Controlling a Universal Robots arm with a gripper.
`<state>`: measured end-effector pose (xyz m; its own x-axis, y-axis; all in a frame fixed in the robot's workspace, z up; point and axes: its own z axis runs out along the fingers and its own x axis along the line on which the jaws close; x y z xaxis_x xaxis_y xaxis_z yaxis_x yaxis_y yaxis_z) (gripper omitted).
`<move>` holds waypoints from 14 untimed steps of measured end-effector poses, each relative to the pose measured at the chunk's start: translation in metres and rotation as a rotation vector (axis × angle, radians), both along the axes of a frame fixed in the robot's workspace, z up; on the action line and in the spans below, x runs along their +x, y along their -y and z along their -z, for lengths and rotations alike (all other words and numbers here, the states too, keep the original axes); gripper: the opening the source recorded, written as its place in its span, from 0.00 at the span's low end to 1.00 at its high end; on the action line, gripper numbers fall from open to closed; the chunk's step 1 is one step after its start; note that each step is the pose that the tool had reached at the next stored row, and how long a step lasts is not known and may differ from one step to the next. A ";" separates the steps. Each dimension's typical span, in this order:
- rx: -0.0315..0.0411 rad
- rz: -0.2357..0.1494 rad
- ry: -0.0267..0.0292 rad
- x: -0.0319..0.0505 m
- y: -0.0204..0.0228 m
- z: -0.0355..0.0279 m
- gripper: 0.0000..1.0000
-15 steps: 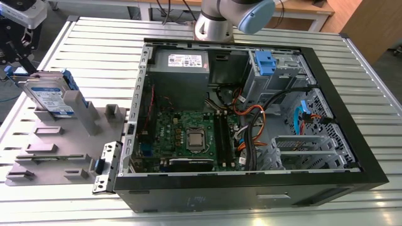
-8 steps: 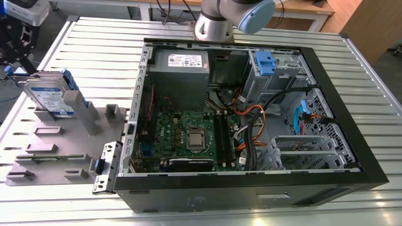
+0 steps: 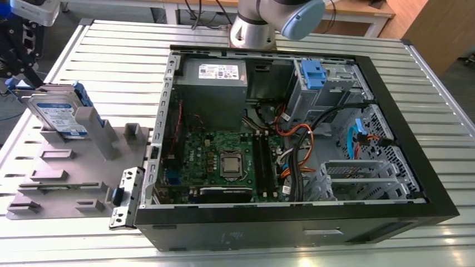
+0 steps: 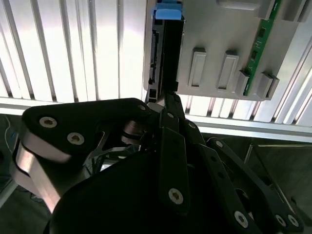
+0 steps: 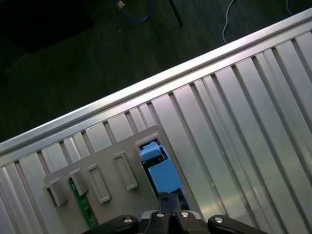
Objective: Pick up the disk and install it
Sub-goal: 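Pick up the disk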
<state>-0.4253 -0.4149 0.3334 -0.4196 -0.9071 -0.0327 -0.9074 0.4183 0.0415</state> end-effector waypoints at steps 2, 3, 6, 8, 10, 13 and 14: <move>0.0000 -0.015 0.0000 0.0000 0.0000 -0.0001 0.11; 0.0002 -0.022 0.0000 0.0000 0.0000 -0.0002 0.11; 0.0017 -0.041 0.0001 0.0000 0.0000 -0.0011 0.11; 0.0025 -0.054 0.0003 0.0000 0.0000 -0.0016 0.11; 0.0026 -0.070 0.0002 0.0000 0.0000 -0.0016 0.11; 0.0025 -0.112 0.0001 0.0001 0.0000 -0.0016 0.11; 0.0026 -0.127 0.0002 0.0001 0.0000 -0.0016 0.11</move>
<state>-0.4252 -0.4149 0.3350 -0.3010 -0.9530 -0.0352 -0.9532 0.2995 0.0422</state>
